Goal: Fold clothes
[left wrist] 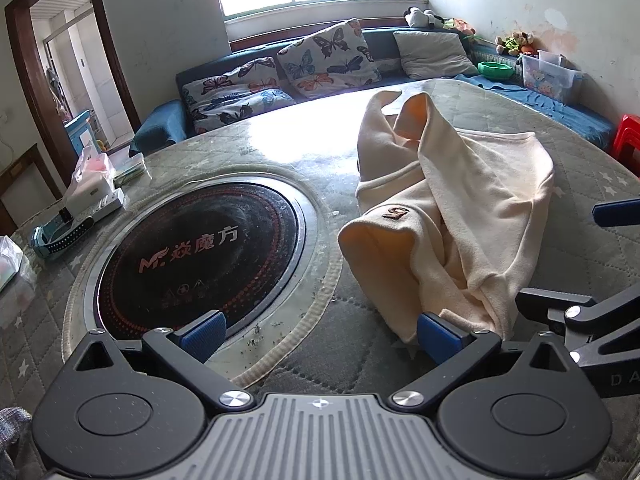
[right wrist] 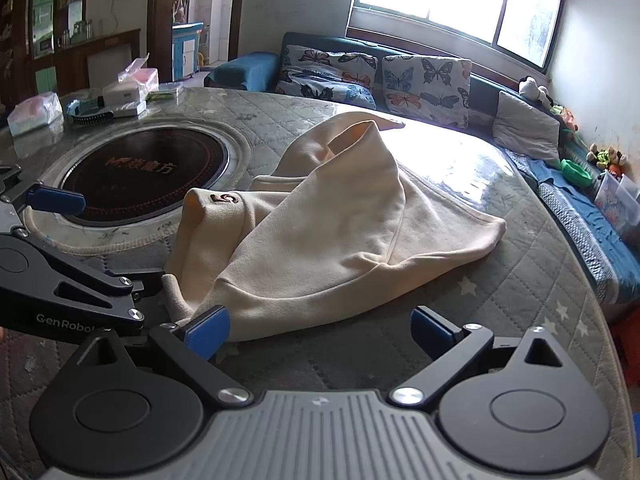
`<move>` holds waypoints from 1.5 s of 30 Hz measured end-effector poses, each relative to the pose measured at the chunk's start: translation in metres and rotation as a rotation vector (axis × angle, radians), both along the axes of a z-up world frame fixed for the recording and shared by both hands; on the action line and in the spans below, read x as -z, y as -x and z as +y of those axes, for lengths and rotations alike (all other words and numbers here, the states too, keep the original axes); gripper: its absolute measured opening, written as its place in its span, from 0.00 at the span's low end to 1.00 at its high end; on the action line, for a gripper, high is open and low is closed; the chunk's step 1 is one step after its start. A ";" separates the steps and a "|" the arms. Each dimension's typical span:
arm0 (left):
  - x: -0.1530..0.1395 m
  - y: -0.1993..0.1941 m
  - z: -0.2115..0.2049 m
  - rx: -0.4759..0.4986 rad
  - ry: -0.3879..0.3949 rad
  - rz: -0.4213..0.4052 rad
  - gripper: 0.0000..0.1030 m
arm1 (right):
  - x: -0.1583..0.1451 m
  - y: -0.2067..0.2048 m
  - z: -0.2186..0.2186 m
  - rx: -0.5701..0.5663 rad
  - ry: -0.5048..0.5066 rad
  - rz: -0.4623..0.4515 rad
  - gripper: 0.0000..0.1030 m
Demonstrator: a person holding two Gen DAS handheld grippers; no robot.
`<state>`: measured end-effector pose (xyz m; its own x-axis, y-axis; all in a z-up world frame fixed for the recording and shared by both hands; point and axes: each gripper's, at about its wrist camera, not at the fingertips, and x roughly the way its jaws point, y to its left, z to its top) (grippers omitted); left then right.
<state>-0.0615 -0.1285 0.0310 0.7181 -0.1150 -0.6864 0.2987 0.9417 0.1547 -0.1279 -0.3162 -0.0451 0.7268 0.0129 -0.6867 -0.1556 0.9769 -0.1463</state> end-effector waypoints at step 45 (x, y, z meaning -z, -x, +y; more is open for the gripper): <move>-0.022 -0.094 -0.001 0.001 0.035 -0.029 1.00 | -0.025 -0.127 -0.042 0.023 -0.102 -0.116 0.57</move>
<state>0.0328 -0.1291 0.0531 0.7377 -0.1398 -0.6605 0.2957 0.9464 0.1301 -0.0010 -0.3581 -0.0206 0.8021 0.0613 -0.5941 -0.1213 0.9907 -0.0615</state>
